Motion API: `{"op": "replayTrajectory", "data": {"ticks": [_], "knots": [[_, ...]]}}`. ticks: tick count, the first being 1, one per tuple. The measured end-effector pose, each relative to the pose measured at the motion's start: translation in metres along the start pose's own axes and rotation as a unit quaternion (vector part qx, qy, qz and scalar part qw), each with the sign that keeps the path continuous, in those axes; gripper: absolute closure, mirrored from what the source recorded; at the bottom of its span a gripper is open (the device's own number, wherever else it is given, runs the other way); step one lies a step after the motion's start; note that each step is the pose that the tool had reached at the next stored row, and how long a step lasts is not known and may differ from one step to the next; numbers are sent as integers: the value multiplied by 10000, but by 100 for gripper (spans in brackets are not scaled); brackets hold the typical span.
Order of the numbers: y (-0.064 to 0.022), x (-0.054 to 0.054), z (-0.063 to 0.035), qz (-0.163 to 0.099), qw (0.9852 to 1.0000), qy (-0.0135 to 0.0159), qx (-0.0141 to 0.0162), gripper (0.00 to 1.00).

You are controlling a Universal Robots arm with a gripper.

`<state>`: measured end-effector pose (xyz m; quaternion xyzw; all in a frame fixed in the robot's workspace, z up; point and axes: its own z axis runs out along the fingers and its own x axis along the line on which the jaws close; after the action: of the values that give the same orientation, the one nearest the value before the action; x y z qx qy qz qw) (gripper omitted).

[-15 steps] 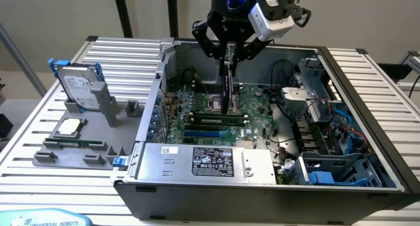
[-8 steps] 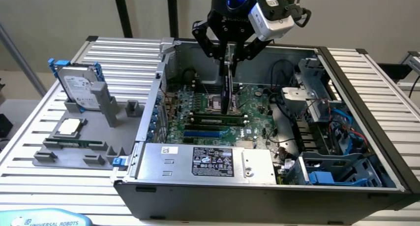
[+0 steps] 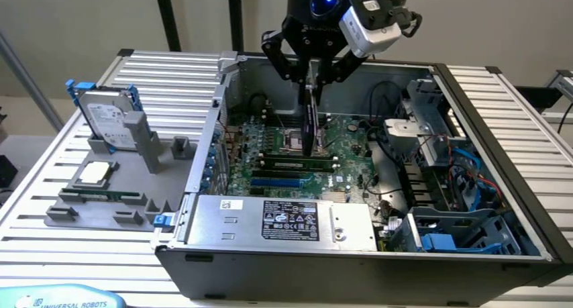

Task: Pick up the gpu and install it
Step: 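Insert the gpu into the slot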

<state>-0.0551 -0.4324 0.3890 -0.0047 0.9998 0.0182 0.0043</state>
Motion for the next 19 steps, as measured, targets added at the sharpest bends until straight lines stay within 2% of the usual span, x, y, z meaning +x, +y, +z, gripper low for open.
{"op": "replayTrajectory", "data": {"ticks": [5, 10, 15, 19], "knots": [[-1, 0, 25, -449, 9990, 15, -4, 73], [-2, 0, 49, -906, 9959, 25, -8, 73], [-3, 1, 74, -1358, 9907, 35, -11, 73], [-4, 1, 94, -1722, 9851, 42, -15, 73]]}}
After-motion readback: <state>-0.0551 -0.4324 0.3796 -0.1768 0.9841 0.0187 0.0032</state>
